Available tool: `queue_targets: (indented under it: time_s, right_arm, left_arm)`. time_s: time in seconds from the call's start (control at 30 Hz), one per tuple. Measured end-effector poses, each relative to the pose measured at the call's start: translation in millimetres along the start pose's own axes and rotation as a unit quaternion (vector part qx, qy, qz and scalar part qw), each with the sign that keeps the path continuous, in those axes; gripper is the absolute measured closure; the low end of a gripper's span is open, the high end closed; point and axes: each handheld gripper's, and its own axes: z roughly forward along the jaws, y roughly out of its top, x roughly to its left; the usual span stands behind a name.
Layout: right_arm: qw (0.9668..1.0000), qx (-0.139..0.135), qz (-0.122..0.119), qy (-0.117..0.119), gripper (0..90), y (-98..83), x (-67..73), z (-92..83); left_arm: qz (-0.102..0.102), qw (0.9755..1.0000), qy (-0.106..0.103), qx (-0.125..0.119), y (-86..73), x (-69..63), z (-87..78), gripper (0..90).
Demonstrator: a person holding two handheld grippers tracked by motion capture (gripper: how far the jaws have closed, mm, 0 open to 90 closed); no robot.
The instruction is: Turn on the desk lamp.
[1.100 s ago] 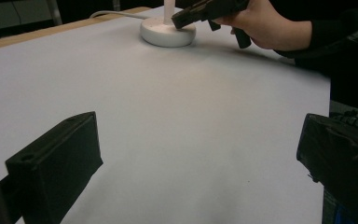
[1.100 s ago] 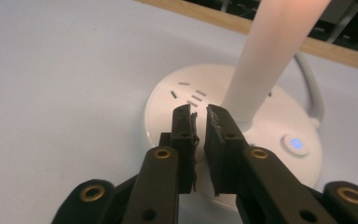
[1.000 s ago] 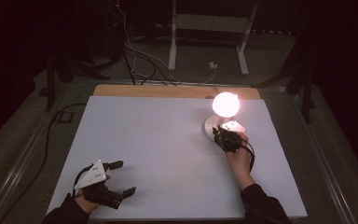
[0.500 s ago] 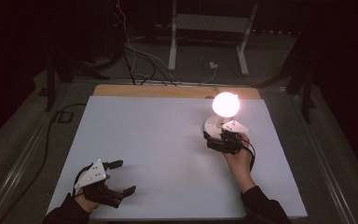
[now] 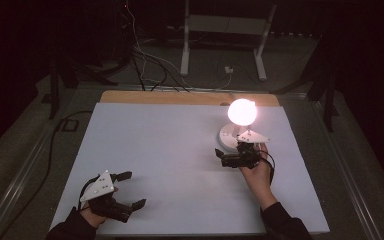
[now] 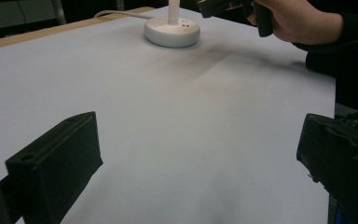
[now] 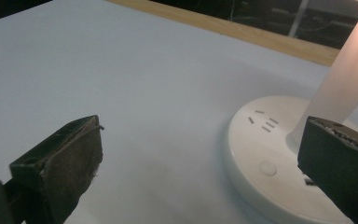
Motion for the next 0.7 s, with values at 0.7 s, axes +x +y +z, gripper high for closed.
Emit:
queue_targets:
  time_s: [0.7]
  right_arm:
    - [0.9992,0.003,-0.009,0.040,0.0,-27.7,7.0,-43.7]
  left_arm:
    - [-0.001,1.0000,0.000,-0.002,-0.2,-0.3,-1.1,0.2]
